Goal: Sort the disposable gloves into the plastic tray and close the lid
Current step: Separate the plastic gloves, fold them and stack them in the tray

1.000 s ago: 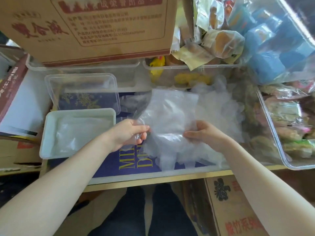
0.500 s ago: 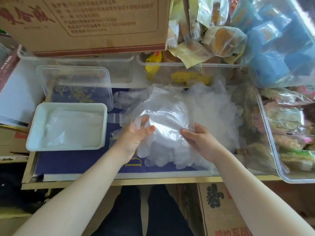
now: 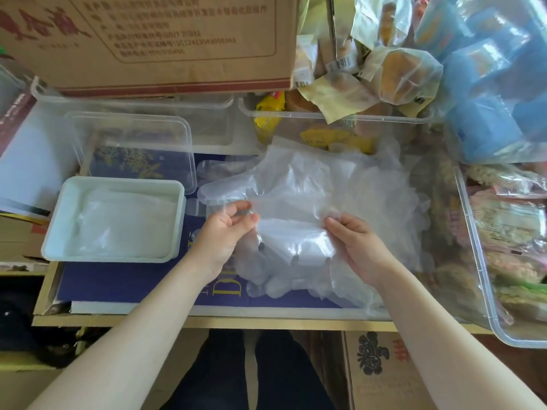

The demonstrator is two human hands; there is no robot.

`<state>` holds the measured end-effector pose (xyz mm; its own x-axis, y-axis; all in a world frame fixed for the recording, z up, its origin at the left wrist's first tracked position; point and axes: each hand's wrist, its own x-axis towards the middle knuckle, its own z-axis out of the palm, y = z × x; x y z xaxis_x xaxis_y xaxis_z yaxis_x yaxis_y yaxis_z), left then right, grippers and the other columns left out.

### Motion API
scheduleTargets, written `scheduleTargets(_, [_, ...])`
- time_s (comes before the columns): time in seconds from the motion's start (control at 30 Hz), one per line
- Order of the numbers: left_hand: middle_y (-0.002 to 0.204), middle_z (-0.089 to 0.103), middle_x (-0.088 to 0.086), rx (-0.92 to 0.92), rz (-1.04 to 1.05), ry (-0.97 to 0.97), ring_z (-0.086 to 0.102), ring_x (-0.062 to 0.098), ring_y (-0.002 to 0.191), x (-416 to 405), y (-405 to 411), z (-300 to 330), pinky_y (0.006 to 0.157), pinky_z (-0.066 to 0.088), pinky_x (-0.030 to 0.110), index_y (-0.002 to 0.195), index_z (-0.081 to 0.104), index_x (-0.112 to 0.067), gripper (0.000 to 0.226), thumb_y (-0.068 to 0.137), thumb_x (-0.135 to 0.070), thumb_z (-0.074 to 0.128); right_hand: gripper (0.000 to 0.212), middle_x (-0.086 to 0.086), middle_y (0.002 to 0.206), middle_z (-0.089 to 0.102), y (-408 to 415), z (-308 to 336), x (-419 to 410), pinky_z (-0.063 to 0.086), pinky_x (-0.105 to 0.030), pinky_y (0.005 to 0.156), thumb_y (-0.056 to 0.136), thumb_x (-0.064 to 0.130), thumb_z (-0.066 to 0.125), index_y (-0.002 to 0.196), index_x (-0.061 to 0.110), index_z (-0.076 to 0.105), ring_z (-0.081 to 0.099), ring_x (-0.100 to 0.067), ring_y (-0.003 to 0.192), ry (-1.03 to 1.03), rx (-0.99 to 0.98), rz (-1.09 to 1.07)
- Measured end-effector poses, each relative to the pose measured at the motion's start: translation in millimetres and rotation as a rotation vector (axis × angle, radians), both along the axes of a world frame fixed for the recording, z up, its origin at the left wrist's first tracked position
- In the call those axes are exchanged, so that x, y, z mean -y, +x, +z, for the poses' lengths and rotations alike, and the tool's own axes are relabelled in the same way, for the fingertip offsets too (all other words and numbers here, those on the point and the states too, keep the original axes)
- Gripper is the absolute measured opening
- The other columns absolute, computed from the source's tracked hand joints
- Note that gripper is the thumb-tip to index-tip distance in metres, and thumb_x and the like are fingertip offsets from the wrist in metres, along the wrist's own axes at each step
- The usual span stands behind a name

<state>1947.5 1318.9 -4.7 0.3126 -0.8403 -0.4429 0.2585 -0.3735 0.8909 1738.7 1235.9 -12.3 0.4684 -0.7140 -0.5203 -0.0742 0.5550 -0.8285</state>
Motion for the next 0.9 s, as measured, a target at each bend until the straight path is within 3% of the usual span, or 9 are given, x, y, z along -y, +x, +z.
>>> scheduleTargets(0.13, [0.061, 0.064, -0.011, -0.09, 0.002, -0.045, 0.059, 0.002, 0.059, 3.7, 6.7, 4.1, 0.061, 0.048, 0.019, 0.095, 0.056, -0.021, 0.017, 0.092, -0.007, 0.049, 0.021, 0.015, 0.06, 0.059, -4.1, 10.3, 7.9, 0.04, -0.007, 0.056, 0.089, 0.009, 0.052, 0.091, 0.019, 0.071, 0.048, 0.004, 0.055, -0.041, 0.092, 0.042])
scheduleTargets(0.23, [0.071, 0.069, -0.004, -0.217, -0.016, -0.122, 0.065, 0.009, 0.07, 4.2, 11.2, 10.1, 0.067, 0.053, 0.022, 0.081, 0.072, -0.019, 0.022, 0.085, -0.011, 0.052, 0.017, 0.006, 0.083, 0.068, -8.7, 18.1, 13.3, 0.044, -0.01, 0.072, 0.068, 0.032, 0.072, 0.082, 0.025, 0.077, 0.056, -0.004, 0.076, -0.083, 0.203, 0.076])
scheduleTargets(0.3, [0.082, 0.072, 0.002, -0.25, -0.064, -0.147, 0.067, 0.013, 0.081, 4.8, 12.9, 13.9, 0.074, 0.054, 0.028, 0.079, 0.076, -0.017, 0.02, 0.083, -0.013, 0.057, 0.005, 0.005, 0.08, 0.071, -13.4, 20.0, 17.7, 0.048, -0.015, 0.072, 0.07, 0.023, 0.074, 0.074, 0.024, 0.078, 0.061, -0.008, 0.075, -0.13, 0.205, 0.114])
scheduleTargets(0.4, [0.073, 0.069, -0.002, -0.208, -0.166, -0.165, 0.065, 0.012, 0.07, 7.1, 18.6, 20.2, 0.062, 0.052, 0.024, 0.069, 0.073, -0.019, 0.011, 0.078, -0.016, 0.068, 0.038, -0.003, 0.081, 0.07, -19.0, 22.7, 20.3, 0.05, -0.025, 0.067, 0.071, -0.01, 0.054, 0.064, 0.021, 0.076, 0.065, -0.019, 0.074, -0.243, 0.212, 0.241])
scheduleTargets(0.5, [0.063, 0.063, -0.003, -0.191, -0.233, -0.185, 0.058, 0.011, 0.056, 7.4, 21.6, 24.2, 0.051, 0.044, 0.022, 0.062, 0.068, -0.022, 0.013, 0.074, -0.027, 0.07, 0.055, -0.002, 0.082, 0.069, -20.5, 28.2, 20.8, 0.052, -0.027, 0.074, 0.071, -0.016, 0.032, 0.064, 0.017, 0.075, 0.065, -0.019, 0.082, -0.259, 0.125, 0.306])
scheduleTargets(0.6, [0.078, 0.067, 0.0, -0.275, -0.141, -0.113, 0.063, 0.017, 0.07, 7.5, 24.3, 18.9, 0.061, 0.05, 0.028, 0.085, 0.07, -0.021, 0.022, 0.088, -0.035, 0.054, 0.038, -0.005, 0.078, 0.068, -16.9, 32.9, 18.7, 0.047, -0.02, 0.071, 0.073, 0.002, 0.038, 0.066, 0.008, 0.074, 0.062, -0.013, 0.074, -0.246, 0.099, 0.256])
scheduleTargets(0.77, [0.114, 0.067, 0.002, -0.428, -0.035, -0.08, 0.064, 0.019, 0.103, 0.5, 20.5, 13.9, 0.082, 0.053, 0.033, 0.12, 0.057, -0.02, 0.088, 0.066, -0.08, 0.023, 0.022, 0.01, 0.064, 0.06, -7.6, 22.3, 9.0, 0.037, -0.019, 0.059, 0.082, 0.024, 0.068, 0.064, 0.012, 0.067, 0.048, -0.008, 0.06, -0.568, -0.264, 0.067])
scheduleTargets(0.83, [0.1, 0.068, 0.001, -0.288, -0.044, -0.074, 0.063, 0.018, 0.088, 0.5, 15.8, 12.9, 0.069, 0.049, 0.027, 0.107, 0.064, -0.028, 0.065, 0.064, -0.074, 0.045, 0.011, 0.013, 0.068, 0.059, -2.6, 18.5, 6.0, 0.038, -0.019, 0.061, 0.077, 0.01, 0.073, 0.069, 0.011, 0.065, 0.047, -0.006, 0.064, -0.702, -0.333, 0.044])
scheduleTargets(0.9, [0.086, 0.065, 0.001, -0.12, -0.044, -0.055, 0.054, 0.019, 0.076, 3.0, 10.0, 15.4, 0.062, 0.041, 0.029, 0.089, 0.07, -0.033, 0.026, 0.067, -0.047, 0.067, 0.012, 0.011, 0.077, 0.06, 1.9, 18.2, 1.7, 0.04, -0.018, 0.061, 0.075, 0.001, 0.072, 0.075, 0.01, 0.065, 0.05, -0.002, 0.07, -0.738, -0.33, 0.034])
